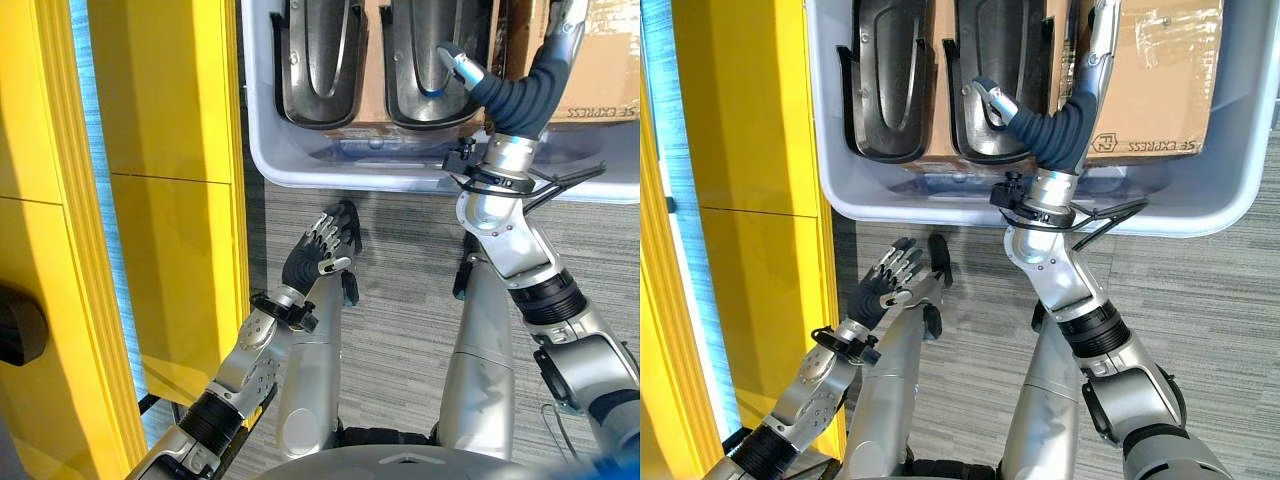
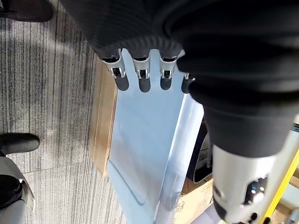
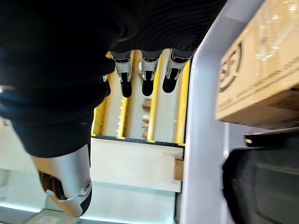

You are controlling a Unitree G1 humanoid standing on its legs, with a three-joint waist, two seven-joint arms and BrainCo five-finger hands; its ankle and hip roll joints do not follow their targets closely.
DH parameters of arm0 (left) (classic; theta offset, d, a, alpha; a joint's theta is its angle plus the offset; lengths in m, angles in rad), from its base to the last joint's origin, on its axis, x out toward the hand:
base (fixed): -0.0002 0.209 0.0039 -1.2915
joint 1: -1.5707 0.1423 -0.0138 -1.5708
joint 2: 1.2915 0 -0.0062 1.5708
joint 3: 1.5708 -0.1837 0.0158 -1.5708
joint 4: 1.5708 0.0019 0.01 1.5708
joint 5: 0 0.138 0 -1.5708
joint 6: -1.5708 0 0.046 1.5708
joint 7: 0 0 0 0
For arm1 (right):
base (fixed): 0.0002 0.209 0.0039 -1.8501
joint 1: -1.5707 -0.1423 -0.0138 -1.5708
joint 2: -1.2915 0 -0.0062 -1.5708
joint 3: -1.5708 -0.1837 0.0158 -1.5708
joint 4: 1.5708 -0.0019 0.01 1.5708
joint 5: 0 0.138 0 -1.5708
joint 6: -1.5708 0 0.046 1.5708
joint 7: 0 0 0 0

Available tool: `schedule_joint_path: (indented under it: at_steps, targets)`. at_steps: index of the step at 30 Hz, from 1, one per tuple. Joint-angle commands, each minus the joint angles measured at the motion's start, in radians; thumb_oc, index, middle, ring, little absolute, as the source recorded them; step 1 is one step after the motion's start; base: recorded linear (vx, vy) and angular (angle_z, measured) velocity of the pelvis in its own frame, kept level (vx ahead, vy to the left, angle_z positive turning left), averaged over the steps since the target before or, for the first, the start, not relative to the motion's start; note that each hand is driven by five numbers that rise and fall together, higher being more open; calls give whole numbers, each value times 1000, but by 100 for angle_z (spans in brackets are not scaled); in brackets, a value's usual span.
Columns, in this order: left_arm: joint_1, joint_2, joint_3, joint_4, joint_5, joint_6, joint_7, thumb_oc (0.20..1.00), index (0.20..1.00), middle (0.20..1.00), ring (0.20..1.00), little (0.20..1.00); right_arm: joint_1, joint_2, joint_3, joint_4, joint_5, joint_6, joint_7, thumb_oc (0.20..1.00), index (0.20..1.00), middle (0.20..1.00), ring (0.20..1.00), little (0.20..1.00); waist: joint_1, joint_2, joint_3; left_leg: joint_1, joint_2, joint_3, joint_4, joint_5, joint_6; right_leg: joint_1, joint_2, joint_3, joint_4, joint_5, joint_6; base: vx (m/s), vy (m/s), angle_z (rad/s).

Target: Move parts from the plastic box to the shelf.

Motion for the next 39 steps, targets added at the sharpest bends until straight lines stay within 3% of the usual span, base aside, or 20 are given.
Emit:
schedule_joint_path:
  at_steps: [1,9,20,30,34,35,39]
  targets:
    - [22,-5,-29,-43,2,-51,-7,1000,1000,1000,1000,1000,-35,-38,-2,-38,30,-28,27,1000,1000,1000,1000,1000,-12,81,0,-21,-42,36,220,-261,45,49,71,-44,-170,89,-48,-4,-37,0]
    - [14,-3,-22,-43,16,-34,-3,1000,1000,1000,1000,1000,-56,-31,-4,27,204,-10,69,1000,1000,1000,1000,1000,-3,72,0,-34,-39,29,227,-262,48,40,73,-53,-159,86,-51,-3,-17,0]
    - [-3,-1,-18,-39,30,-15,3,1000,1000,1000,1000,1000,-66,-18,-16,92,321,2,134,1000,1000,1000,1000,1000,5,64,0,-55,-37,19,239,-269,50,24,77,-59,-144,78,-53,0,-15,1]
    - [-16,6,-12,-48,35,12,20,1000,1000,1000,1000,1000,-74,-18,6,131,396,107,176,1000,1000,1000,1000,1000,14,59,0,-89,-33,10,257,-272,52,-5,77,-63,-118,71,-55,2,-12,1]
    - [-24,10,-14,-49,45,23,35,1000,1000,1000,1000,1000,-84,-27,-14,169,442,74,144,1000,1000,1000,1000,1000,20,57,0,-114,-31,4,267,-276,54,-28,81,-66,-96,61,-56,9,-47,3]
    - [-24,7,-17,-52,48,26,42,1000,1000,1000,1000,1000,-86,-28,-25,172,427,39,131,1000,1000,1000,1000,1000,21,58,0,-120,-31,3,270,-277,55,-34,84,-65,-92,58,-57,0,0,0]
    - [-25,-1,-22,-48,54,13,47,1000,1000,1000,1000,1000,-77,-25,-32,149,426,38,149,1000,1000,1000,1000,1000,16,59,0,-129,-31,4,271,-275,53,-45,87,-61,-87,58,-56,0,0,0]
